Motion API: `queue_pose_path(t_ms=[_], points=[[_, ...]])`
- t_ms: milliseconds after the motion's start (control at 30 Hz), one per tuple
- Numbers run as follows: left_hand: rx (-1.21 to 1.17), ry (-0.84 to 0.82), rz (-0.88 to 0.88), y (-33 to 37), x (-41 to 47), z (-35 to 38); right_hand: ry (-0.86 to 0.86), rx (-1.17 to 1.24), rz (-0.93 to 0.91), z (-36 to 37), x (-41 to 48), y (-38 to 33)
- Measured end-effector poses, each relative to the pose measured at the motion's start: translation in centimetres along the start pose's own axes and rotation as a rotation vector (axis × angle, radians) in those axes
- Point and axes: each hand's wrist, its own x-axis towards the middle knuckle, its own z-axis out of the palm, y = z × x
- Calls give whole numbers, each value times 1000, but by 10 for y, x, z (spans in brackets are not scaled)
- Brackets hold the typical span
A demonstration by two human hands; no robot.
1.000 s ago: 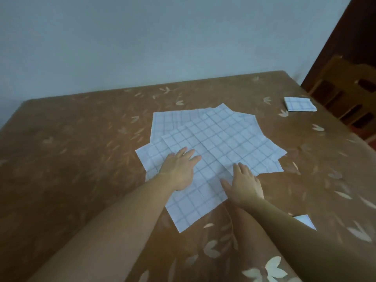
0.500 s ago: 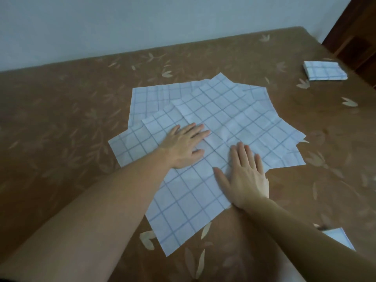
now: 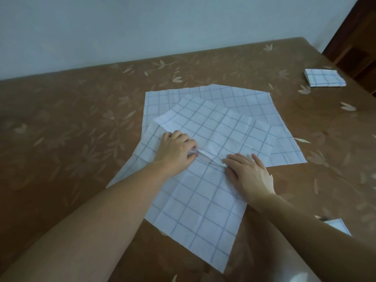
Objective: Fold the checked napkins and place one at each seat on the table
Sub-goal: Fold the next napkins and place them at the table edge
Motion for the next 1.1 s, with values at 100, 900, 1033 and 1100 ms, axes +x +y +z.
queue_pose_path(t_ms=[100,900,1033,1100], points=[[2,1,25,-4,-13,-17,-25,1,-17,-11,-8,-4],[87,-133,96,71,-107,-272,-35,-62,-264,-198,-79,-156],[175,-38,161,90,-136,-325,9,140,-290,-228,-102,-206],[213,-5,163,91,-154,-349,14,144,-299,-246,-115,-217]])
